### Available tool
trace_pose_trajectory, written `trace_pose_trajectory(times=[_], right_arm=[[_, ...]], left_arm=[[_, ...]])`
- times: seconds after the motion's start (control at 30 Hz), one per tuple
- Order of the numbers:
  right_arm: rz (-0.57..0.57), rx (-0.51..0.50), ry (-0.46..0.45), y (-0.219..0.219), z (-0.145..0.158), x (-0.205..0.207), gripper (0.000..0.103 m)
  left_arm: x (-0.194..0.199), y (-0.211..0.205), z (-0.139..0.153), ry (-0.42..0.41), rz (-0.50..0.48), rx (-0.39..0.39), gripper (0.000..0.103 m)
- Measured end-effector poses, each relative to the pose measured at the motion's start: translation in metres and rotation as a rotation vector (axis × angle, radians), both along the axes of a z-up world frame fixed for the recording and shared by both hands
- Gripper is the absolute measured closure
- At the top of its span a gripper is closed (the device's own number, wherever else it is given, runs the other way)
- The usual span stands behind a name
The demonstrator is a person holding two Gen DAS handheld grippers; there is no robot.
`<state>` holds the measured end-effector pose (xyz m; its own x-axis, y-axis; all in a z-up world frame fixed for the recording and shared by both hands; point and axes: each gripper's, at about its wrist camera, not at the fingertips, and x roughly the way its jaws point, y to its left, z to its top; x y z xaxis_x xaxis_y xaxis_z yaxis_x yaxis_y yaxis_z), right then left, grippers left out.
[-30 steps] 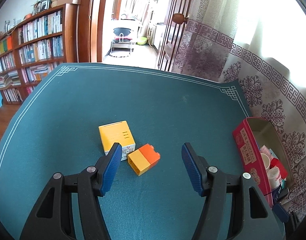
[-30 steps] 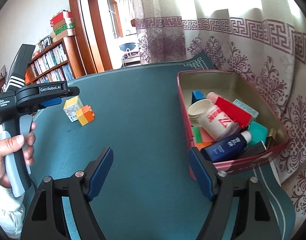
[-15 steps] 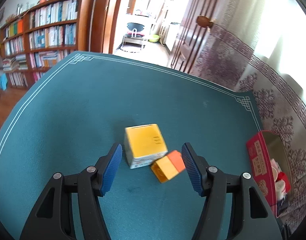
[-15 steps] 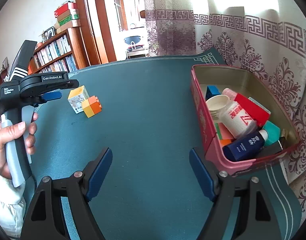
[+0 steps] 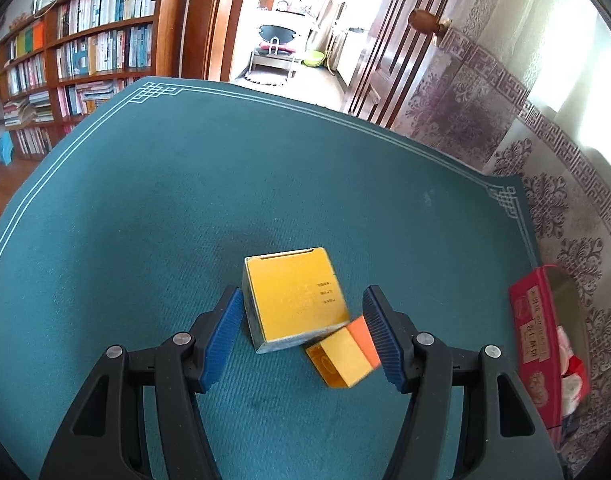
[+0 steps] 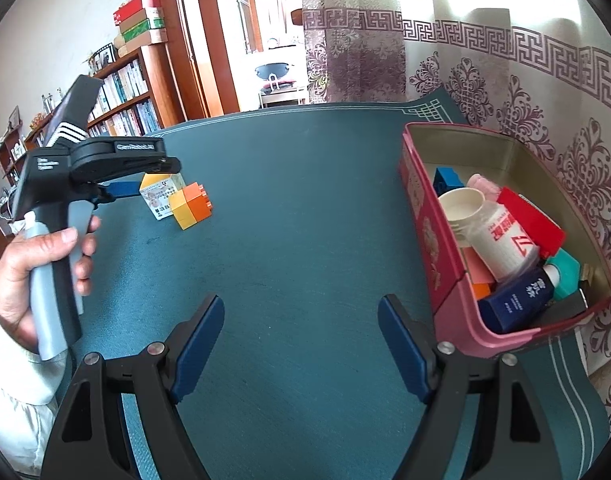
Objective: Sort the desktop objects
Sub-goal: 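Grasp the yellow medicine box with the left tool while the right tool grasps the orange brick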
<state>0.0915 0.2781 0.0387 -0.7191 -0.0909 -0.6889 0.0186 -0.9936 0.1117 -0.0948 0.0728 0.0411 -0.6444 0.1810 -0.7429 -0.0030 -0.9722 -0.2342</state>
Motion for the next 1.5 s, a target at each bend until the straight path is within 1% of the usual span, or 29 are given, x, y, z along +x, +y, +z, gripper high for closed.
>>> trace_pose_trajectory(times=[0.1,0.13,0.17,0.2,0.23,0.4,0.47,0.6,0.73,0.8,0.93,1.03,1.27,1.33,1.43,1.5], right_arm=[[0.004,0.005,-0.007,-0.002,-0.001,-0.002,0.021],[0.005,0.008,-0.009,-0.003,-0.002,-0.003,0.021],[0.007,0.010,-0.012,-0.004,-0.003,-0.004,0.021],[0.010,0.013,-0.016,-0.005,-0.003,-0.005,0.021],[0.016,0.013,-0.021,-0.007,-0.004,-0.007,0.021],[0.061,0.031,-0.031,-0.021,-0.002,-0.017,0.021],[0.098,0.037,-0.034,-0.030,0.000,-0.025,0.021],[0.145,0.040,-0.064,-0.045,-0.003,-0.048,0.021],[0.169,-0.014,-0.123,-0.054,-0.009,-0.077,0.021],[0.173,-0.011,-0.136,-0.061,-0.011,-0.091,0.021],[0.188,0.034,-0.118,-0.079,-0.014,-0.111,0.021],[0.201,0.055,-0.112,-0.091,-0.018,-0.124,0.021],[0.204,0.070,-0.119,-0.105,-0.026,-0.144,0.021],[0.206,0.077,-0.111,-0.109,-0.024,-0.149,0.022],[0.214,0.083,-0.103,-0.115,-0.025,-0.155,0.026],[0.214,0.085,-0.111,-0.117,-0.028,-0.160,0.034]], left_arm=[[-0.005,-0.004,-0.012,-0.011,0.010,0.004,0.038],[-0.006,-0.007,-0.015,-0.003,0.009,0.018,0.038],[-0.007,-0.008,-0.016,0.005,0.016,0.017,0.038],[-0.006,-0.010,-0.017,0.015,0.027,0.003,0.044],[-0.005,-0.012,-0.017,0.021,0.027,0.000,0.047],[0.004,-0.020,-0.014,0.041,0.032,0.022,0.050],[0.008,-0.025,-0.011,0.048,0.033,0.039,0.051],[0.018,-0.035,-0.002,0.080,0.065,0.067,0.052],[0.023,-0.043,0.005,0.112,0.099,0.062,0.052],[0.023,-0.047,0.005,0.115,0.120,0.058,0.052],[0.021,-0.055,0.005,0.118,0.148,0.047,0.052],[0.019,-0.062,0.006,0.118,0.166,0.054,0.052],[0.018,-0.066,0.000,0.101,0.192,0.065,0.052],[0.019,-0.066,0.001,0.103,0.189,0.071,0.052],[0.020,-0.067,0.002,0.109,0.190,0.075,0.052],[0.019,-0.067,0.002,0.107,0.193,0.080,0.052]])
